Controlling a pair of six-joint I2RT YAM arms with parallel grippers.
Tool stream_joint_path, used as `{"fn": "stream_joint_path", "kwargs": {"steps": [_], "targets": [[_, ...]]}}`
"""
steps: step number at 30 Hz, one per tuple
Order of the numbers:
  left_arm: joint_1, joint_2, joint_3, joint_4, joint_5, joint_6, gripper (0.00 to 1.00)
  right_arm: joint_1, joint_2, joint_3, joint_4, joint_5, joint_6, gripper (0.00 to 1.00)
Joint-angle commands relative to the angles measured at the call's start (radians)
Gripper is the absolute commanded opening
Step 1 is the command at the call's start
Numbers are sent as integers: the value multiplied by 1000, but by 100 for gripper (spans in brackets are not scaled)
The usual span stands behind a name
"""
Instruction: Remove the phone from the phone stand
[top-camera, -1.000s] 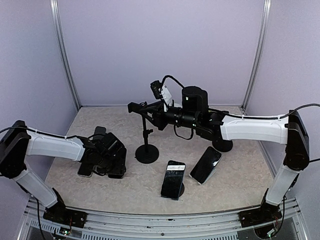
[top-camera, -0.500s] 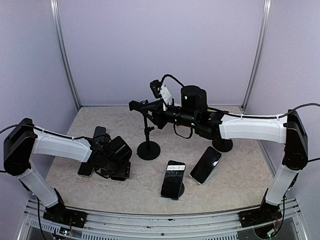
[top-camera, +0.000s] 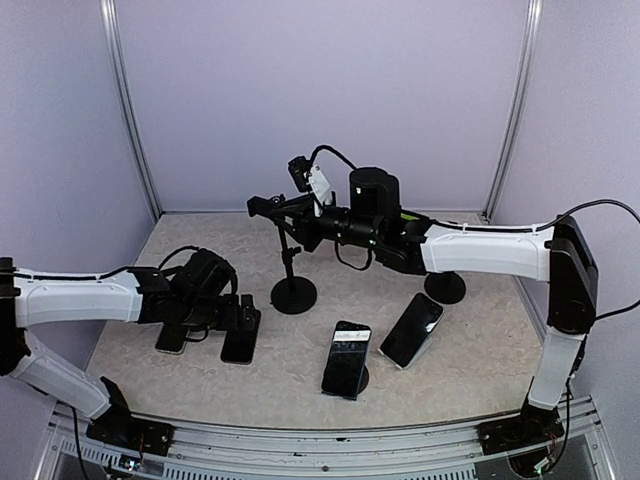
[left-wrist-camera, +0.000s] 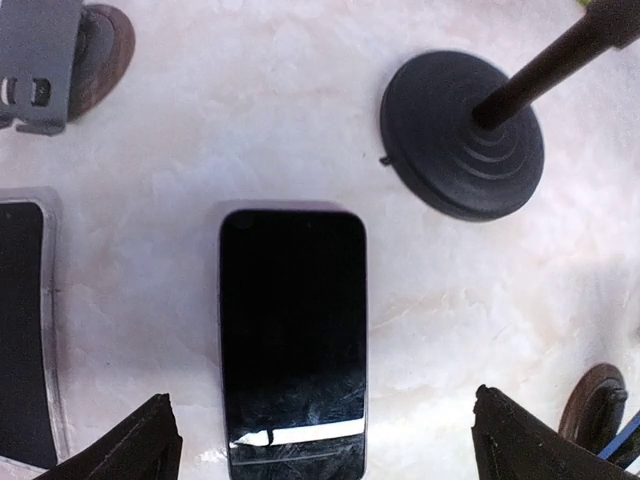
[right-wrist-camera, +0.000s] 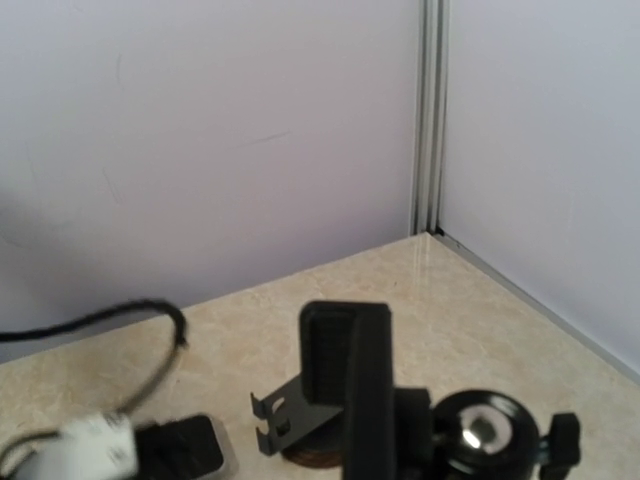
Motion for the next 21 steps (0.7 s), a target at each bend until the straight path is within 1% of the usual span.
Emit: {"fn": "stream_joint_path", "kwargs": {"steps": [1, 5, 9, 14, 21], "targets": [[55, -138, -58, 52, -35, 19, 99, -11, 37, 100, 136, -38, -29, 0], [102, -259, -96, 64, -67, 30, 99, -13, 103, 168, 143, -57, -25, 0], [130, -332, -119, 67, -81, 46, 99, -13, 168, 254, 144, -75, -2, 0], [139, -363, -138, 72, -93, 58, 99, -13, 247, 353, 152, -111, 40, 0], [143, -358, -147, 71, -101, 70, 99, -12, 337, 474, 151, -137, 71, 0]]}}
